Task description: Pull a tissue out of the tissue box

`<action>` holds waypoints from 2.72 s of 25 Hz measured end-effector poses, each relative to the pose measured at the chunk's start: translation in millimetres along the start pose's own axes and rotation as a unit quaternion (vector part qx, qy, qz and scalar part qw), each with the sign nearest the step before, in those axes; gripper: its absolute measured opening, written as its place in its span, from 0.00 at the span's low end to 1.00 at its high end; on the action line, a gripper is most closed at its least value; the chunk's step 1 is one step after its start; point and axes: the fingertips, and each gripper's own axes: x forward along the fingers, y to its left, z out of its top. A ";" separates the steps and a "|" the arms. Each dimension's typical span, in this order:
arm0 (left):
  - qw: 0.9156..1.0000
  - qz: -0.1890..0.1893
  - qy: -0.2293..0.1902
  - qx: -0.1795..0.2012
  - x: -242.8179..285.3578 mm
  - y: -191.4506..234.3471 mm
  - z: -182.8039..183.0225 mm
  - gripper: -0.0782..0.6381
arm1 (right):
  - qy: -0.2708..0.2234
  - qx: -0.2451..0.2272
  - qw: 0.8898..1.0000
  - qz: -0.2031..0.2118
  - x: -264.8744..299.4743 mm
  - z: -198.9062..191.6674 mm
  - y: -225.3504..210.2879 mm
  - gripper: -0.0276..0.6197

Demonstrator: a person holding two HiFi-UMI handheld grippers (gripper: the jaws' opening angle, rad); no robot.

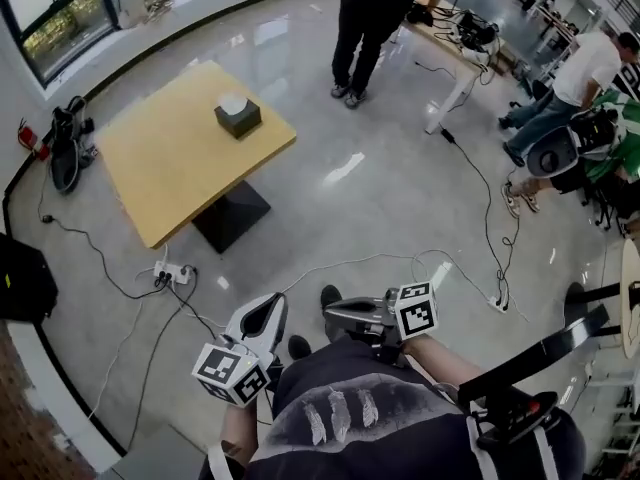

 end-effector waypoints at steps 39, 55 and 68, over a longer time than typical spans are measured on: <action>0.993 0.057 0.069 0.076 257.4 51.0 104.4 0.11 | -0.073 0.021 0.995 0.067 -72.8 218.5 -168.0 0.04; 0.999 0.014 0.034 0.015 275.1 248.4 203.1 0.11 | -0.018 -0.016 1.000 -0.005 89.3 345.9 -208.7 0.04; 0.997 0.077 0.000 -0.010 283.0 367.8 248.1 0.11 | 0.034 -0.012 0.999 -0.023 150.7 408.1 -249.2 0.04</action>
